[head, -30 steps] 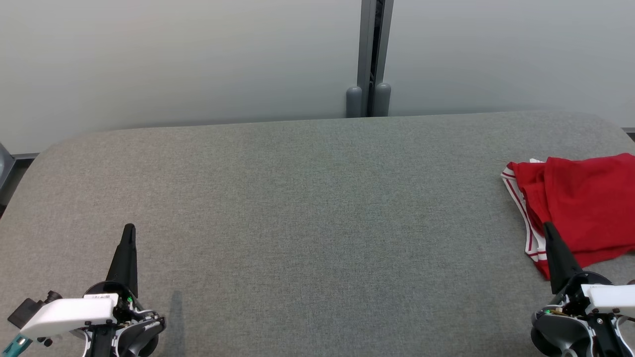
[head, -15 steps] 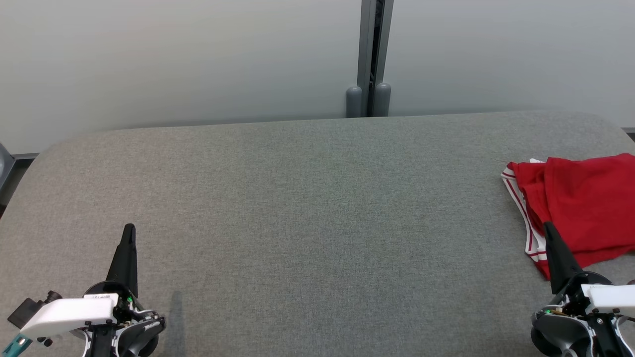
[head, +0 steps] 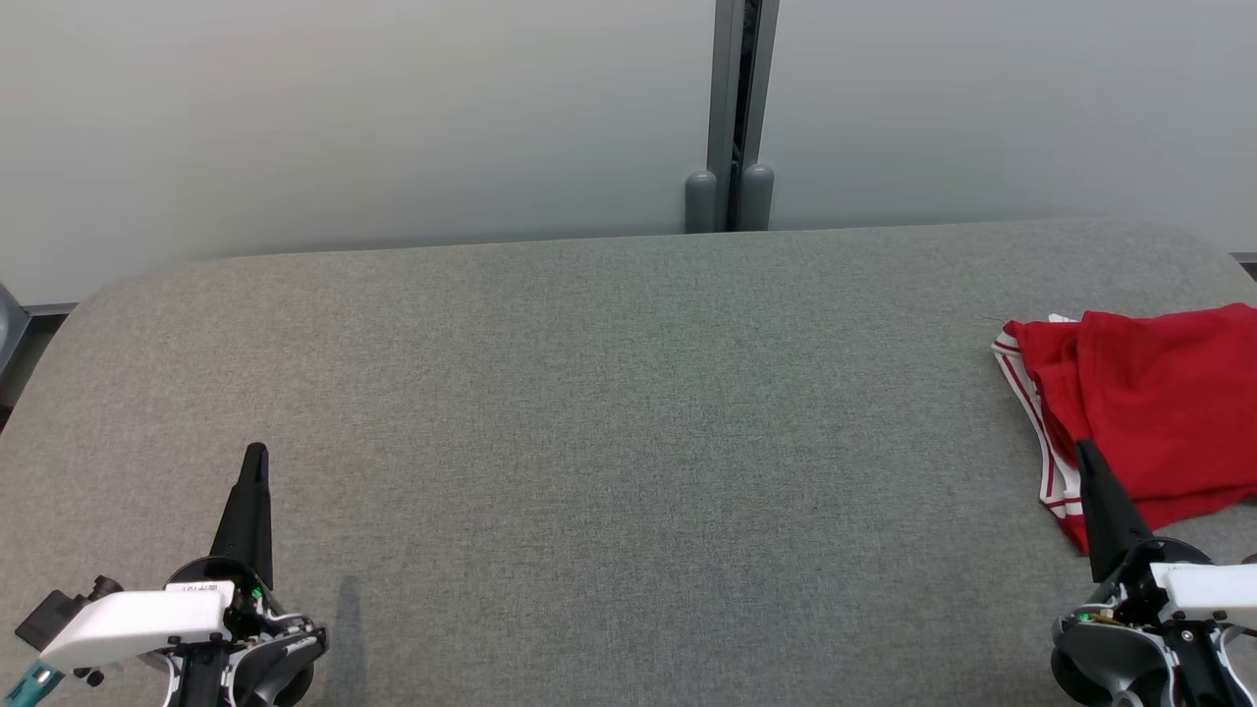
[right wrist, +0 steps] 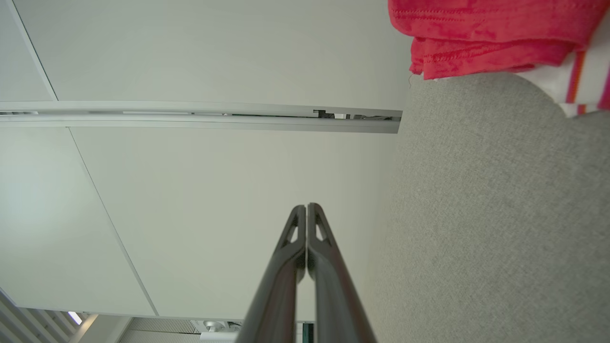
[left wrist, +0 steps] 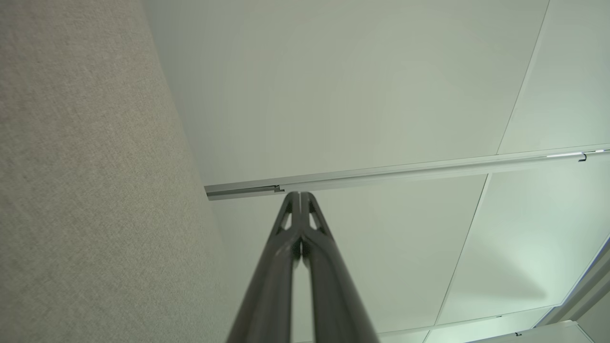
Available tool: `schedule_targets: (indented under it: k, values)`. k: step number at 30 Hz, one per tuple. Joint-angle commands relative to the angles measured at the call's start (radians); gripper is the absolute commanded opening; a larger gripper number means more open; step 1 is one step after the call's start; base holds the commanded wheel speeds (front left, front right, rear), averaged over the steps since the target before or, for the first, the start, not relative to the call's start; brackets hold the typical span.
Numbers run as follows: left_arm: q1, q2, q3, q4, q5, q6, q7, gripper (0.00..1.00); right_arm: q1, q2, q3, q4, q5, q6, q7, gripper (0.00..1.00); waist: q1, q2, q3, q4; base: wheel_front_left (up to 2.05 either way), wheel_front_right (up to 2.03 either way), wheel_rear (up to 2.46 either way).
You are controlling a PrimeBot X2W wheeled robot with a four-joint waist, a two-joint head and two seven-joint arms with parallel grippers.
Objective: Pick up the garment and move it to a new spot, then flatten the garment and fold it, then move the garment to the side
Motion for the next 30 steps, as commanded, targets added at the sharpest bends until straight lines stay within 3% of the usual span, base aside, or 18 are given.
schedule_targets:
  k: [1,30]
  values:
    - [-0.012,0.005,0.004,-0.003,-0.001,-0.003,0.003,0.0,0.009,-0.009,0.0,-0.003,0.003,0.0,0.003,0.0,0.0,0.0,0.0,0.0,0.0,0.0,0.0]
    - [-0.012,0.005,0.004,-0.003,-0.001,-0.003,0.003,0.0,0.009,-0.009,0.0,-0.003,0.003,0.0,0.003,0.0,0.0,0.0,0.0,0.0,0.0,0.0,0.0]
